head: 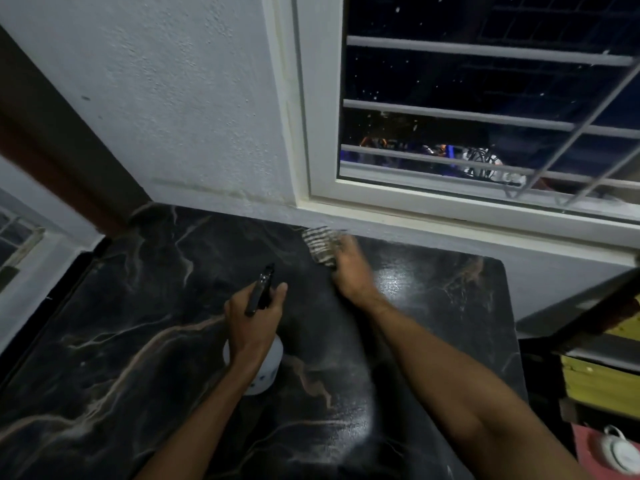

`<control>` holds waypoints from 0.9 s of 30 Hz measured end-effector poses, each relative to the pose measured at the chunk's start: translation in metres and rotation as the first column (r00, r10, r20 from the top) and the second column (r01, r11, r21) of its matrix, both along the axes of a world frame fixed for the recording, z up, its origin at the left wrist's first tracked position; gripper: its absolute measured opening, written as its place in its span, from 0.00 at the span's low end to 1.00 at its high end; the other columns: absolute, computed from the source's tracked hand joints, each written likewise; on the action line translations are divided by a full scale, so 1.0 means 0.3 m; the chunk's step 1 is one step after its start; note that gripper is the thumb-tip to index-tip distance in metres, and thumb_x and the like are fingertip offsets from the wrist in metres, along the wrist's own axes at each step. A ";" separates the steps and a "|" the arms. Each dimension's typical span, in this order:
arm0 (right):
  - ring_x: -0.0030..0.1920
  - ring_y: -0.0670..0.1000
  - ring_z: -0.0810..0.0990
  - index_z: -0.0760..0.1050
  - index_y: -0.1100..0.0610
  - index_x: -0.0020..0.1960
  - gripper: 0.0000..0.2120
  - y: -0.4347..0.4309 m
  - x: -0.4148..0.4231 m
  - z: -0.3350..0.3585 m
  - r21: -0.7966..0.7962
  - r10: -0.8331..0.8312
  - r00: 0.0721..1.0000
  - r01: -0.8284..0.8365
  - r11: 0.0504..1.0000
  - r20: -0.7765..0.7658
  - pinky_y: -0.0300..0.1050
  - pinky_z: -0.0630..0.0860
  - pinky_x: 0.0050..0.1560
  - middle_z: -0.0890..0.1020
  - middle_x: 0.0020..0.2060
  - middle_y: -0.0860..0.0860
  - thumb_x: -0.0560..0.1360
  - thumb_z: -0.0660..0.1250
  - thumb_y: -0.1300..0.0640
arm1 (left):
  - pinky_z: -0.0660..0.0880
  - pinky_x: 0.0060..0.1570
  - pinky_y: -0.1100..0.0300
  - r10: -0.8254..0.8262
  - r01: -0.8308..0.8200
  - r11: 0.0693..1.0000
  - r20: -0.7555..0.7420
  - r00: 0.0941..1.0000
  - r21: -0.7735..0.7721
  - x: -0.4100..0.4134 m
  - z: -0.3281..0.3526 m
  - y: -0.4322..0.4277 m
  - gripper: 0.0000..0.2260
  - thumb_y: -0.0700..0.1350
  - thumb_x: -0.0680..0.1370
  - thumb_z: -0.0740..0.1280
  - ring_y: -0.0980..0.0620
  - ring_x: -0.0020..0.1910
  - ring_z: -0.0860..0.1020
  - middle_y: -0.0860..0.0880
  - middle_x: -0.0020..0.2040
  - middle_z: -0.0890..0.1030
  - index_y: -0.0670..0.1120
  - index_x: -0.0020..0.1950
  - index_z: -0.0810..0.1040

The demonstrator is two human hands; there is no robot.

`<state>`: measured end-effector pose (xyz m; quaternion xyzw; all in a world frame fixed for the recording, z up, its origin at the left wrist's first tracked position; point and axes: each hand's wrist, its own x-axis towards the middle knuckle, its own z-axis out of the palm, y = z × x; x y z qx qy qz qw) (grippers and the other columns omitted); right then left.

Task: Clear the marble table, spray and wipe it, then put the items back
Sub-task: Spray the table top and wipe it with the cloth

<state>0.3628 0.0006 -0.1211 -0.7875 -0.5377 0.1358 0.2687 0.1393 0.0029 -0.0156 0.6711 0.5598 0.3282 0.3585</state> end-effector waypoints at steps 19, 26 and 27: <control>0.73 0.58 0.66 0.66 0.55 0.76 0.27 -0.602 0.071 0.033 -0.088 -0.459 0.881 0.451 0.888 -0.118 0.46 0.61 0.76 0.65 0.75 0.54 0.78 0.60 0.66 | 0.79 0.35 0.43 -0.176 0.176 0.984 0.001 0.984 0.009 0.083 0.034 -0.223 0.18 0.49 0.76 0.73 0.42 0.31 0.81 0.43 0.29 0.80 0.38 0.33 0.78; 0.74 0.60 0.66 0.73 0.58 0.70 0.31 -0.568 -0.218 0.039 -0.001 -0.252 0.967 0.252 0.968 -0.049 0.49 0.61 0.77 0.68 0.74 0.59 0.67 0.61 0.70 | 0.79 0.35 0.45 -0.140 0.138 0.990 0.037 0.990 0.037 -0.171 0.066 -0.197 0.18 0.48 0.76 0.73 0.41 0.31 0.81 0.40 0.29 0.80 0.37 0.33 0.77; 0.72 0.60 0.67 0.73 0.60 0.70 0.29 -0.558 -0.255 0.048 -0.026 -0.369 0.928 0.368 0.929 -0.054 0.50 0.62 0.76 0.69 0.73 0.60 0.68 0.61 0.69 | 0.79 0.34 0.45 -0.143 0.140 0.989 0.045 0.989 0.054 -0.233 0.069 -0.182 0.18 0.48 0.76 0.73 0.42 0.30 0.80 0.41 0.29 0.80 0.37 0.32 0.76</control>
